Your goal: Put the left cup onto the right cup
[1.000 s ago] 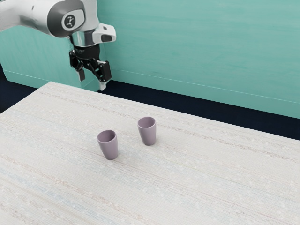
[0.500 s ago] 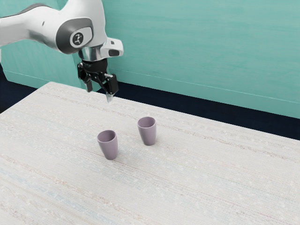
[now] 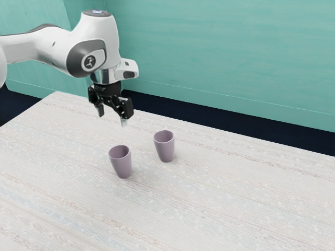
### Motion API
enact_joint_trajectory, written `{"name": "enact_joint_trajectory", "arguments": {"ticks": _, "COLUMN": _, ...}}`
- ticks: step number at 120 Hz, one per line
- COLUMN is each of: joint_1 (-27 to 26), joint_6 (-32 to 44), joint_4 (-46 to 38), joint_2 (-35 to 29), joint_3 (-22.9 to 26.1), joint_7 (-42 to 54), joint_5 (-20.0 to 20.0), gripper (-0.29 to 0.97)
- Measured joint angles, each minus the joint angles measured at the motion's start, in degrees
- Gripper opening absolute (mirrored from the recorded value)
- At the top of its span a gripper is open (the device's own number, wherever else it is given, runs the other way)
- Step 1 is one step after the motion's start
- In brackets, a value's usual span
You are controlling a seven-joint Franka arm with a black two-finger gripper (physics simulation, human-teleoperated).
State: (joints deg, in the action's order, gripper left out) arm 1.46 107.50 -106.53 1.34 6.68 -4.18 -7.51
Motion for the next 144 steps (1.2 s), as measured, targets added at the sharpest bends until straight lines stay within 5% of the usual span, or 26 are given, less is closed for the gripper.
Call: {"name": "enact_joint_trajectory", "arguments": {"ticks": 144, "joint_1": -0.1, "joint_6": 11.2, "joint_4": -4.1, "joint_2": 7.4, "joint_3": -0.3, "joint_7": -1.2, "joint_5": 0.2, "gripper": 0.68}}
